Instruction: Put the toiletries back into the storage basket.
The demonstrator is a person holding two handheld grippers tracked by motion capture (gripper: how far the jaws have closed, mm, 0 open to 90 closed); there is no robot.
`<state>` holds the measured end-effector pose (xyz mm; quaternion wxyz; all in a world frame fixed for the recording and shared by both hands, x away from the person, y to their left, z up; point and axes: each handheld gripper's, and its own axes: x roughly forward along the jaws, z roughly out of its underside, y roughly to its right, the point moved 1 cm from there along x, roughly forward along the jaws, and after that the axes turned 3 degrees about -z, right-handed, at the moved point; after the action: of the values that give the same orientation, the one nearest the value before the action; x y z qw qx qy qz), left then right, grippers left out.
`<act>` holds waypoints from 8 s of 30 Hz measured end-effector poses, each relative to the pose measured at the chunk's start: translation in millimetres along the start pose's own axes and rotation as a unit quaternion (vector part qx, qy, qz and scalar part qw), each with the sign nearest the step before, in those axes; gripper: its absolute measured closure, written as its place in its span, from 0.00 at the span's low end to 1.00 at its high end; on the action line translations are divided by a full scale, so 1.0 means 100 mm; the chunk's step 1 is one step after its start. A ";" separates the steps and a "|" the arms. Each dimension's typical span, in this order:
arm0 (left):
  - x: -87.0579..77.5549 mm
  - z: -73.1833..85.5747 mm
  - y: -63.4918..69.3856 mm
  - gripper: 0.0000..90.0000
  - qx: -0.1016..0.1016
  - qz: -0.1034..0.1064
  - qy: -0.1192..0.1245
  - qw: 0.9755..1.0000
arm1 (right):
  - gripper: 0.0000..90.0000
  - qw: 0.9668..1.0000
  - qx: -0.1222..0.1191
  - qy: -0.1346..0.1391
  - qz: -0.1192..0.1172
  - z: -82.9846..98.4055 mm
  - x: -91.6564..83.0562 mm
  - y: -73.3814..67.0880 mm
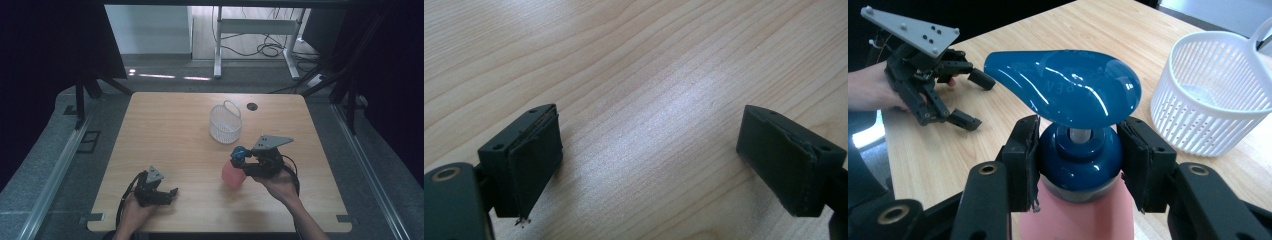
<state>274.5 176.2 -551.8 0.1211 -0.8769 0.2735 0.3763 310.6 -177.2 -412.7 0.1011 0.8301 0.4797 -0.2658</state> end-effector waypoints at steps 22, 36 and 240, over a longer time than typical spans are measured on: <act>0.00 0.00 0.00 0.12 0.001 0.000 0.001 1.000 | 0.58 1.000 0.010 0.014 0.019 -0.23 -0.03 0.21; 0.00 0.00 0.00 0.12 0.002 -0.001 0.000 1.000 | 0.58 0.999 0.016 0.019 0.033 -0.40 -0.02 0.36; 0.00 0.00 0.00 0.12 0.005 0.001 -0.001 1.000 | 0.20 0.996 0.039 -0.001 0.074 -0.58 0.94 1.23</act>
<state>275.2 176.3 -551.9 0.1254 -0.8756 0.2763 0.3759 472.6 -146.7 -425.0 0.0887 0.8664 0.4060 -0.2768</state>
